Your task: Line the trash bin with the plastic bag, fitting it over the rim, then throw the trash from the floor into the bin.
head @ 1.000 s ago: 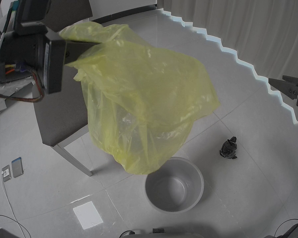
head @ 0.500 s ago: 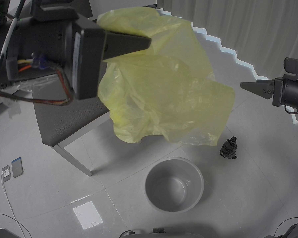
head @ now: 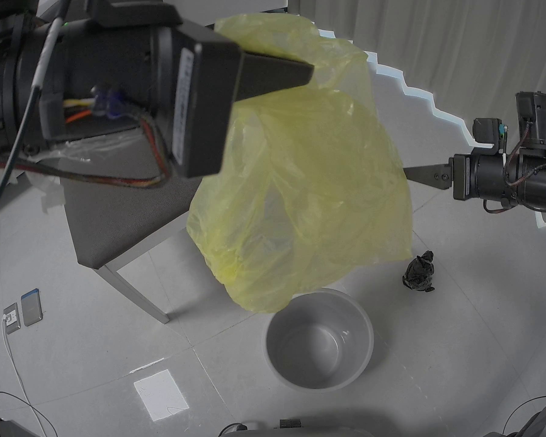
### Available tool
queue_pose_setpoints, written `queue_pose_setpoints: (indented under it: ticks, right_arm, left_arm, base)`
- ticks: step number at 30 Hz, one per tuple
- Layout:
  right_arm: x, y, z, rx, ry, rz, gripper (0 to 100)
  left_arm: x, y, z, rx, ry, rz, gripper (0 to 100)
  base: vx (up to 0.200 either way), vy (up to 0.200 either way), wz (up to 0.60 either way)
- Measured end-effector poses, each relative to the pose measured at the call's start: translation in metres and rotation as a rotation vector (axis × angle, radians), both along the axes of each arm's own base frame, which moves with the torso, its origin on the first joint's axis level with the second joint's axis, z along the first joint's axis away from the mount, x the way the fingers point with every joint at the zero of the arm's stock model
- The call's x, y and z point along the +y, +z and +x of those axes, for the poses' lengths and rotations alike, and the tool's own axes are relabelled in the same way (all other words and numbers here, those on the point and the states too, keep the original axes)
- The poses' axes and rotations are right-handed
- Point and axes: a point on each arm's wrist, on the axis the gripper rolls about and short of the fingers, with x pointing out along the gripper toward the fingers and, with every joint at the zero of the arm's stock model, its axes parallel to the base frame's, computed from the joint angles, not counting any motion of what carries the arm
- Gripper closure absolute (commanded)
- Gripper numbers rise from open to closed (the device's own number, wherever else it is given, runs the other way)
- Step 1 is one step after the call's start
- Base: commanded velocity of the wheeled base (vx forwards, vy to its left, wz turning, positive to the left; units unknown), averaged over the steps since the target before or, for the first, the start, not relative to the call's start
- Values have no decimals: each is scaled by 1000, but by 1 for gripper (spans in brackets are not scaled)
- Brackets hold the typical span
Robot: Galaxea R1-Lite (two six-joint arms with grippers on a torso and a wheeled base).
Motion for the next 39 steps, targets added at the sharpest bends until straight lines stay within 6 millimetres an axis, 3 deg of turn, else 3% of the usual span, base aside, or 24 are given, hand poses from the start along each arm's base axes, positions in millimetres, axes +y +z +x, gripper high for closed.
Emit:
queue_pose_setpoints:
  ticks: [4,9,20,25,33,39]
  right_arm:
    - [-3,-10,-12,22,12,-31,0]
    - [-9,-8,-26,1,14,-49,0]
    - [-40,45,-17,-159,-50,29,0]
    - [-47,55,-3,-178,-71,49,0]
    - [-35,36,17,-112,-39,47,0]
    - [-30,16,7,-39,-16,35,0]
  left_arm:
    - [-4,-1,3,1,0,1,100]
    - [-7,-2,5,1,-1,3,100]
    - [-10,-6,4,7,-12,16,100]
    - [-10,-6,4,6,-13,17,100]
    - [-13,-6,7,5,-10,16,100]
    - [-13,-5,12,2,4,12,100]
  base:
    - [0,0,0]
    - [0,0,0]
    - [0,0,0]
    - [0,0,0]
    - [0,0,0]
    - [0,0,0]
